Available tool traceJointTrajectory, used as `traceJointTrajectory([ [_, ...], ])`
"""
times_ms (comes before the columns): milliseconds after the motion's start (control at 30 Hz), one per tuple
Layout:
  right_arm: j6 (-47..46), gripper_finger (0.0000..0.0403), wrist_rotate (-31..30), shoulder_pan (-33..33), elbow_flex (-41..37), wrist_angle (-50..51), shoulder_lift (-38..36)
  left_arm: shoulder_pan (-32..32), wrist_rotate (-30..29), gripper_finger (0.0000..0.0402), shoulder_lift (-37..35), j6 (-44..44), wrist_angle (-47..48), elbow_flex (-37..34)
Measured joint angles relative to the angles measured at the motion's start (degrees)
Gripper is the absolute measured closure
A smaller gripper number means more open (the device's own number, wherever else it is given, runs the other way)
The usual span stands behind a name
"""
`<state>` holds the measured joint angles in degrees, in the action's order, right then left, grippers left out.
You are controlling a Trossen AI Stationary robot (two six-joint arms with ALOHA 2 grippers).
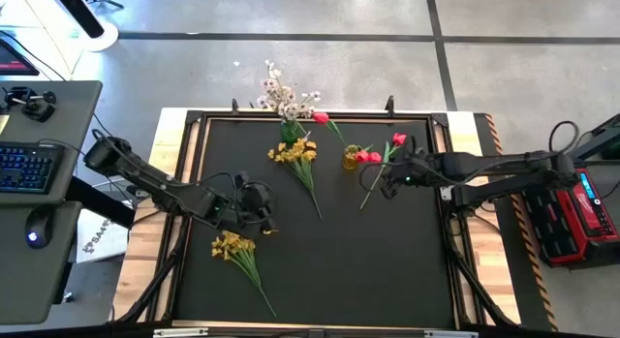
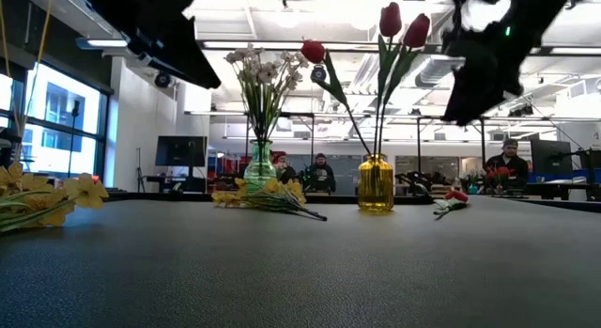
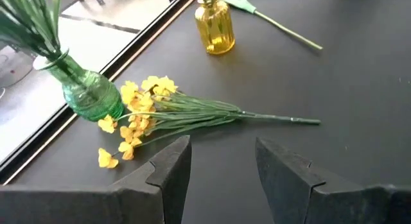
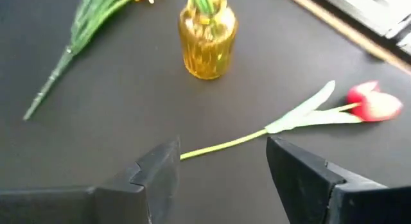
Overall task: Sort flowers into vase by color
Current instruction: Put the bottom yellow flowers into the green vase
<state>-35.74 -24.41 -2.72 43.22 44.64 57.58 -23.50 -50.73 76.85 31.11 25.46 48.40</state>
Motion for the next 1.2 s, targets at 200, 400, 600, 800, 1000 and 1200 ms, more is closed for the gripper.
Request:
traceJointTrajectory([
  [200, -1.5, 0.0192, 0.9, 0.7, 13.5, 20.7, -2.3, -1.0, 2.4, 0.0241, -1.8, 4.9, 5.5, 0.0],
  [400, -2.9, 0.0192, 8.4, 7.6, 18.9, 26.2, -4.8, -4.4, 12.9, 0.0241, -1.8, 14.4, 11.1, 0.0],
  [600, -4.4, 0.0192, 8.9, 21.4, 10.8, 10.9, -5.3, -12.1, 26.4, 0.0241, -1.8, 30.4, 14.4, 0.0],
  [800, -1.8, 0.0192, 4.7, 32.3, -2.0, -14.3, -2.5, -23.8, 32.6, 0.025, -1.6, 56.9, 14.6, 0.0],
  [1000, -0.4, 0.0192, 3.1, 37.7, -10.6, -28.2, 2.3, -30.9, 25.1, 0.0267, 2.9, 84.3, 12.4, 0.0],
  [1200, -0.2, 0.0192, 0.2, 39.7, -12.7, -29.8, 5.1, -29.8, 30.2, 0.0248, 8.8, 95.6, 11.7, 0.0],
])
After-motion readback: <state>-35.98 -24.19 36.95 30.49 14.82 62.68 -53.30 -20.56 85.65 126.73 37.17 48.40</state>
